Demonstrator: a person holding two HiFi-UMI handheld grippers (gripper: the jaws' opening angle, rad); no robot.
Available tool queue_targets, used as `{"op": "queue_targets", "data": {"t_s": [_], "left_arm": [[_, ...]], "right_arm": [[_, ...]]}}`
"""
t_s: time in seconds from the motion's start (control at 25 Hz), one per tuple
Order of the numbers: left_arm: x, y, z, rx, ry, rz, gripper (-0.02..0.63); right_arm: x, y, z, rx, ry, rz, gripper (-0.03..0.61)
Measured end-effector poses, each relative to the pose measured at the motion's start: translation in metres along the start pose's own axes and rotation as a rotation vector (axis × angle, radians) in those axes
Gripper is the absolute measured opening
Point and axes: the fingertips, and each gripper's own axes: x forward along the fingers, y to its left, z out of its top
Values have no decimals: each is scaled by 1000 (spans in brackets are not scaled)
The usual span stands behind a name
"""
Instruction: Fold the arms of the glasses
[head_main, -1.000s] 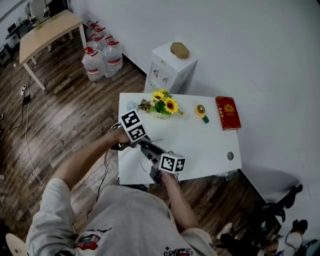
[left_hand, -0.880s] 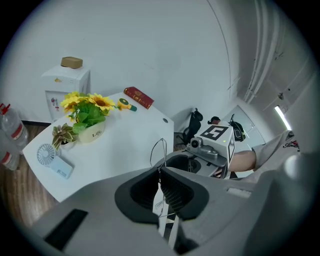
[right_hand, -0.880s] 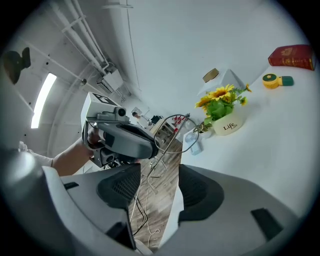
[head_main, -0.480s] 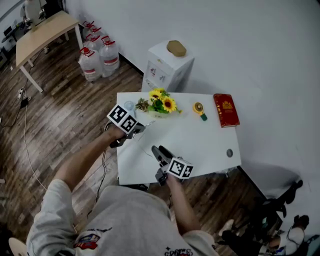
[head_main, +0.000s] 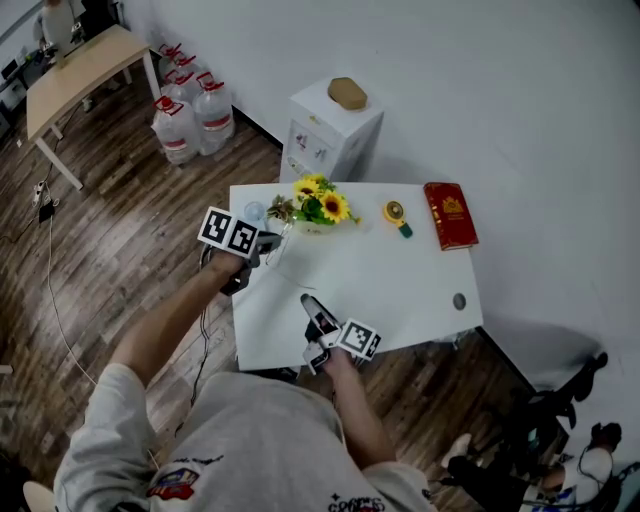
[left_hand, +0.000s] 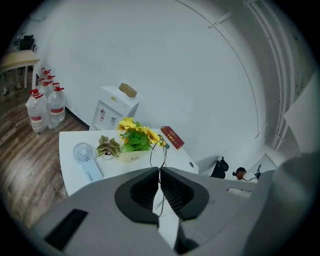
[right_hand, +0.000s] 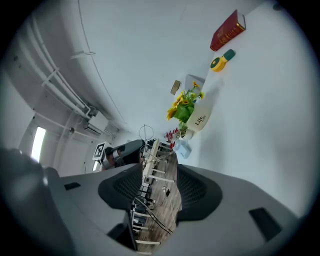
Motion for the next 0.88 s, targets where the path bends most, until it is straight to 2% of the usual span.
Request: {"op": "queue_targets", "data": {"t_s": [0.08,0.28,0.52,0.68,0.88], "left_arm": [[-1,-2,0,-12,-7,-10,15],[-7,-7,-1,-26,-30,-30,15],[-8,-9,-11,-37,-21,-48,15],[-7,-16,-19,-2,9,-61,15],[-2,-32,-33,96,68,-71,15]], "right_arm": [[2,-1,-2,53,-7,-21,186],[8,4,9,40,-47,1,92],[11,11,13,28,-53,18,40],[10,16,22,16,-73,8,34],[12,26,30,-4,-71,1,21]]}}
